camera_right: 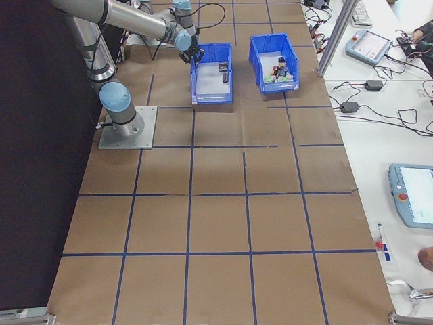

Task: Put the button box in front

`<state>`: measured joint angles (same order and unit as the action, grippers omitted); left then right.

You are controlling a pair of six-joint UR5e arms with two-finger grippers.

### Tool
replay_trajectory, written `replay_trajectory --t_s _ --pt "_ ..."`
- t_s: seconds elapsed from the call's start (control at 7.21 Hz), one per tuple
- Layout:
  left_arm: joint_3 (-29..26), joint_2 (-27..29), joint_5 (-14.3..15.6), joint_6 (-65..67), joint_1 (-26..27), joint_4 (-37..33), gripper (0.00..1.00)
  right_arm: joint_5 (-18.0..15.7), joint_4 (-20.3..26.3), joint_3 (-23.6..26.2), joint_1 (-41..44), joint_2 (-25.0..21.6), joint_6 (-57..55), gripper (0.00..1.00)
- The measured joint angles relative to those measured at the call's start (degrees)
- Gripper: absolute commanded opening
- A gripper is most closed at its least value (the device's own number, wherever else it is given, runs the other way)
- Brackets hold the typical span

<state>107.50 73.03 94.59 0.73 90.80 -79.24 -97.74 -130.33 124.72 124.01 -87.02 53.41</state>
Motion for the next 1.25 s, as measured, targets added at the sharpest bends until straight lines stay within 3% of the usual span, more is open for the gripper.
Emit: replay_trajectory --t_s 0.28,0.83,1.25 --pt "0.0 -0.23 -0.84 -0.07 -0.08 -0.42 1.0 2.18 -0.12 -0.16 0.0 0.03 -1.31 1.0" --pt "-0.56 -0.84 -0.86 -0.12 -0.15 -4.16 1.0 2.65 1.0 -1.3 -4.0 -3.71 -1.08 1.0" --pt "-1.02 -1.13 0.54 -0.2 -0.18 -5.92 1.0 2.91 8.05 -7.98 -11.97 -5.26 -1.36 1.0"
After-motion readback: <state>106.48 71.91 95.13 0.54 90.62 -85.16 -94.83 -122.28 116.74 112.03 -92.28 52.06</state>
